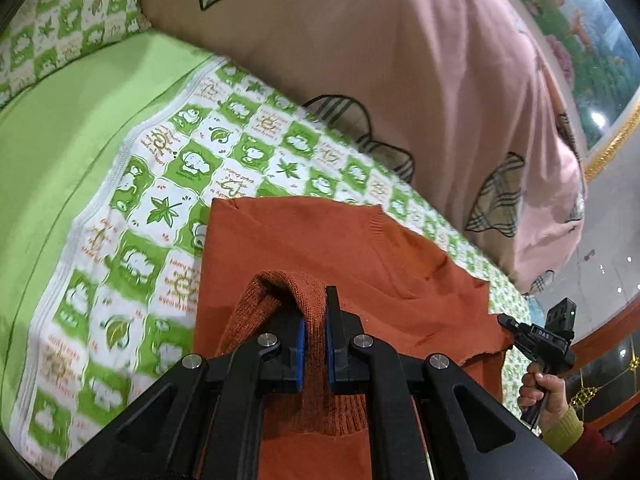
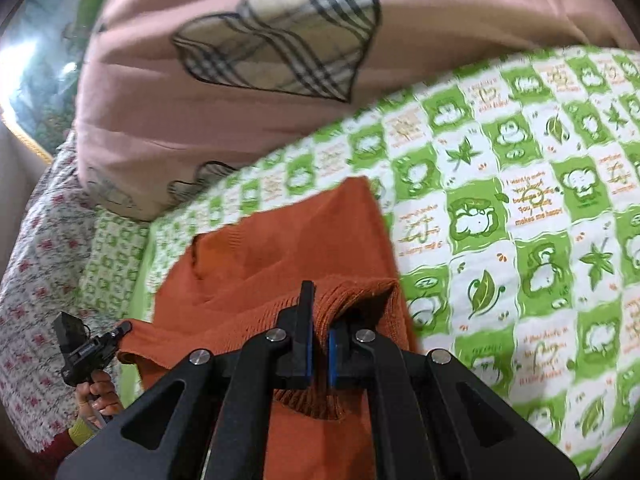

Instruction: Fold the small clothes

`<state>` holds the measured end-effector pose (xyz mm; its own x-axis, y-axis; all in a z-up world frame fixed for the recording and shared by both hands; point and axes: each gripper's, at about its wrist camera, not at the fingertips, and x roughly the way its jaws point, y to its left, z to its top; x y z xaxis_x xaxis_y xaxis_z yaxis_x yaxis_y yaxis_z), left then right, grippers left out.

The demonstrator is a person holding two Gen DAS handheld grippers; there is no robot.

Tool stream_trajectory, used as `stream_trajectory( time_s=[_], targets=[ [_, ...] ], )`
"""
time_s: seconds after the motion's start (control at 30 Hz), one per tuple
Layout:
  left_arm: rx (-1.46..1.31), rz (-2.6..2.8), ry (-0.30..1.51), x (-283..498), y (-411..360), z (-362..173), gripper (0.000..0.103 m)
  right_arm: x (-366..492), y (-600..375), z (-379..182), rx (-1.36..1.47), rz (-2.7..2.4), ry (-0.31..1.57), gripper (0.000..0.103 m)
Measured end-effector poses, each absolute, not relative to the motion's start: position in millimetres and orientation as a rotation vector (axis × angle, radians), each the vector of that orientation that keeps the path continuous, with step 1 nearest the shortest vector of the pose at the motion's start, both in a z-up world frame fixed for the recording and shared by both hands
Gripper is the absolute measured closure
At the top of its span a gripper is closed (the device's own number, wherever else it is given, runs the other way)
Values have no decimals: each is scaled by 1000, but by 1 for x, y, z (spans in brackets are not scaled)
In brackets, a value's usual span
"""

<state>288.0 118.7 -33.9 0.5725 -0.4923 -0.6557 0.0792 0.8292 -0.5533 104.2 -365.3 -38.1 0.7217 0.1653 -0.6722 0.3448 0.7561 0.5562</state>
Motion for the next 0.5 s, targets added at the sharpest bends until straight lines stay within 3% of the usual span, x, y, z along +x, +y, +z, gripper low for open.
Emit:
stream_trajectory(
  time_s=[0.27,0.33,0.37,0.4,0.5],
  targets=[
    [-495,-282,1007,312,122,-67,89,119,-378,-61,784,-116,821,94],
    [-493,-272,995,301,125,-61,76,113,-381,-57,802,-127,817,88],
    [-494,-270,987,291,128,-55,66,105,-383,-51,796,-156,805,80],
    [-496,-274,977,279,129,-50,64,97,-385,-46,788,-186,790,68],
    [-475,-315,974,243,120,-38,64,68,-383,-24,745,-257,719,61]
  ],
)
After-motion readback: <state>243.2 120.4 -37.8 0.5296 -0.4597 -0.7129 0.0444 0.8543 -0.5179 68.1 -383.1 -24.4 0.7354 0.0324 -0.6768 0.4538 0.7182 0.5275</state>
